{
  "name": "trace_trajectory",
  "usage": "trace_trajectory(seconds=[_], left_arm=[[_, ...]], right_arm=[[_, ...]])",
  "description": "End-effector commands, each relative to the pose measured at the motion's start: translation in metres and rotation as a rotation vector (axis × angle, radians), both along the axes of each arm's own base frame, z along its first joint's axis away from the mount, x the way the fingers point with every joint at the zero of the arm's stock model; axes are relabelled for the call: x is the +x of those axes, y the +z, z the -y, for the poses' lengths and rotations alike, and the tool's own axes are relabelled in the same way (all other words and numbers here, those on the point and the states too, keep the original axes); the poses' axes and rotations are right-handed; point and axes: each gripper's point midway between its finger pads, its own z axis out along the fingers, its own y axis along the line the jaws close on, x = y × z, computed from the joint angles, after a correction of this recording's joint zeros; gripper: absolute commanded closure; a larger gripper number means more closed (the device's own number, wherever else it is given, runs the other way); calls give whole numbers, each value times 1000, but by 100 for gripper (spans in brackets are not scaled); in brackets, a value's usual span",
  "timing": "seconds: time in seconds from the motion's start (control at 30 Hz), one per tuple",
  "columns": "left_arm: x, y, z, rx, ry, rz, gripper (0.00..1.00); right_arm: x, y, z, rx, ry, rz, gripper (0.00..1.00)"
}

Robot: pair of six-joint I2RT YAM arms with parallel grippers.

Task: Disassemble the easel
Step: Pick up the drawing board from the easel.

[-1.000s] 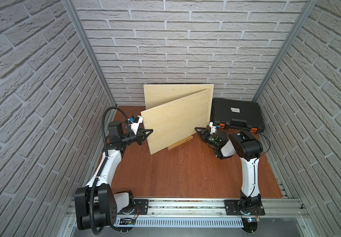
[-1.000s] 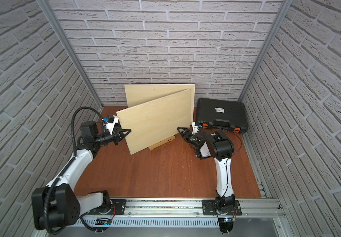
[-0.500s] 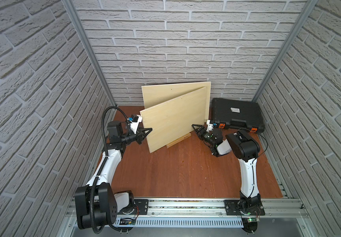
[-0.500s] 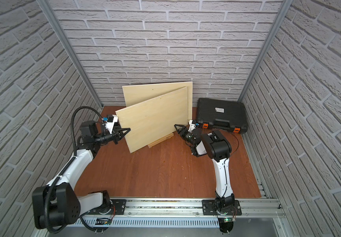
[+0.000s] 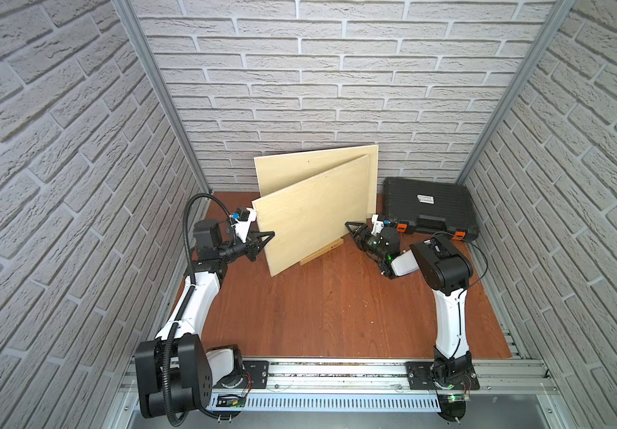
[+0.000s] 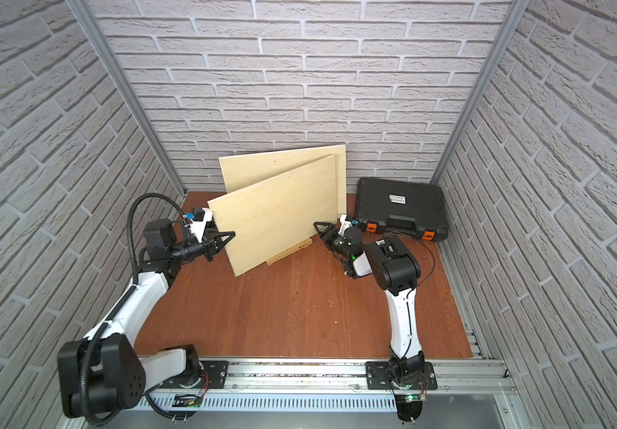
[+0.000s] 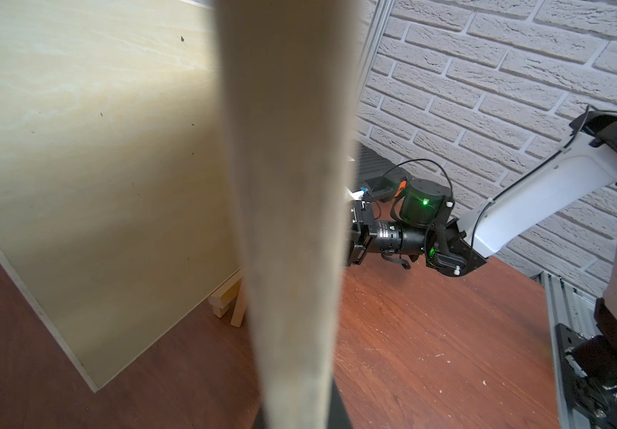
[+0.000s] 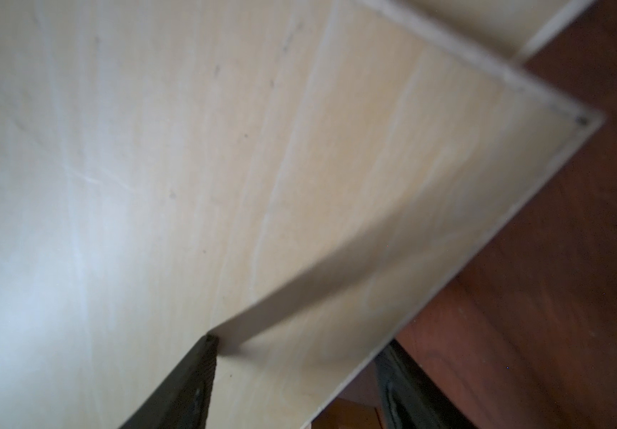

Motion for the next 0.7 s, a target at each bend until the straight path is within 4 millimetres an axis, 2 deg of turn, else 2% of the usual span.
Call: trace_trajectory(seconds=[0.0, 0.17, 0.37, 0.57, 0.67], left_arm=[[-11, -29, -2, -16, 39, -157, 100], [-16, -12, 7, -77, -5, -154, 100], [-17, -12, 10, -88, -25, -178, 100], [-18, -3, 11, -96, -36, -170, 100], [-20, -3, 12, -92, -42, -173, 100]], right_arm=[[9, 133, 4, 107, -42, 395, 32], [8, 113, 4, 76, -44, 364, 27], [1, 87, 1, 31, -26, 328, 21], [-10, 60, -7, -37, -14, 301, 15], [-10, 58, -15, -42, -14, 306, 15]])
